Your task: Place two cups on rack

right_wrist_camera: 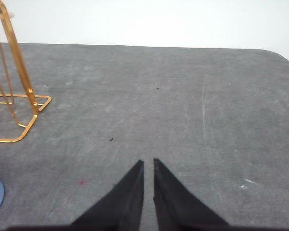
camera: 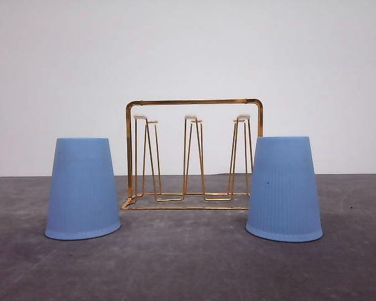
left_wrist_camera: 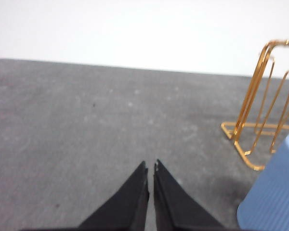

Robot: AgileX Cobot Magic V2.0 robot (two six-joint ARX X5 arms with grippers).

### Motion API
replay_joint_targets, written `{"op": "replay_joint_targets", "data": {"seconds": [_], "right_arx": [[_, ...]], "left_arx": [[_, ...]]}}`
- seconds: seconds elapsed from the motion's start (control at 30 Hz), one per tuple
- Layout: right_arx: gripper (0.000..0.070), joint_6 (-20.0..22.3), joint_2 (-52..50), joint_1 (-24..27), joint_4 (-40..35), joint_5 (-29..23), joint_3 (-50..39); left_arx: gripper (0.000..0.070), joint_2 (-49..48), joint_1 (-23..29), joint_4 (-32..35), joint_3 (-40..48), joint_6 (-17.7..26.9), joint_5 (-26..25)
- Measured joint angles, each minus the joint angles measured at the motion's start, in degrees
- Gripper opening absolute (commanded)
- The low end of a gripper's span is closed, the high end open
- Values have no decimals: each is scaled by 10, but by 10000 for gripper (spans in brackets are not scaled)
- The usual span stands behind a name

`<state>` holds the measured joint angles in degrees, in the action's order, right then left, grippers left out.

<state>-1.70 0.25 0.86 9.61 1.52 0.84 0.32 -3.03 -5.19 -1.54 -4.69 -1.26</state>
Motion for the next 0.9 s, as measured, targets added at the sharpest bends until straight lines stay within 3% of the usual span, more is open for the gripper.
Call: {"op": "replay_joint_targets", "data": {"seconds": [0.1, 0.2, 0.33, 0.4, 0.5, 0.63, 0.77, 0.9], "right_arx": [[35, -8, 0, 0, 0, 0, 0], [3, -46, 0, 0, -12, 0, 0], [3, -130, 0, 0, -18, 1, 17], [3, -163, 1, 0, 4, 1, 47], [3, -188, 3, 0, 52, 1, 119], [3, -191, 32, 0, 145, 5, 218], [3, -176, 86, 0, 256, 22, 298], [3, -147, 151, 0, 331, 73, 343]], "left_arx": [[0, 0, 0, 17, 0, -11, -1], [0, 0, 0, 38, 0, -53, -2], [1, 0, 0, 84, -1, -147, -2], [3, 0, 0, 69, -16, -193, -2], [3, 4, 0, -14, -82, -233, -1], [3, 36, 0, -174, -204, -248, 8], [3, 95, 0, -332, -291, -247, -1], [3, 158, 0, -435, -348, -220, -48]]}}
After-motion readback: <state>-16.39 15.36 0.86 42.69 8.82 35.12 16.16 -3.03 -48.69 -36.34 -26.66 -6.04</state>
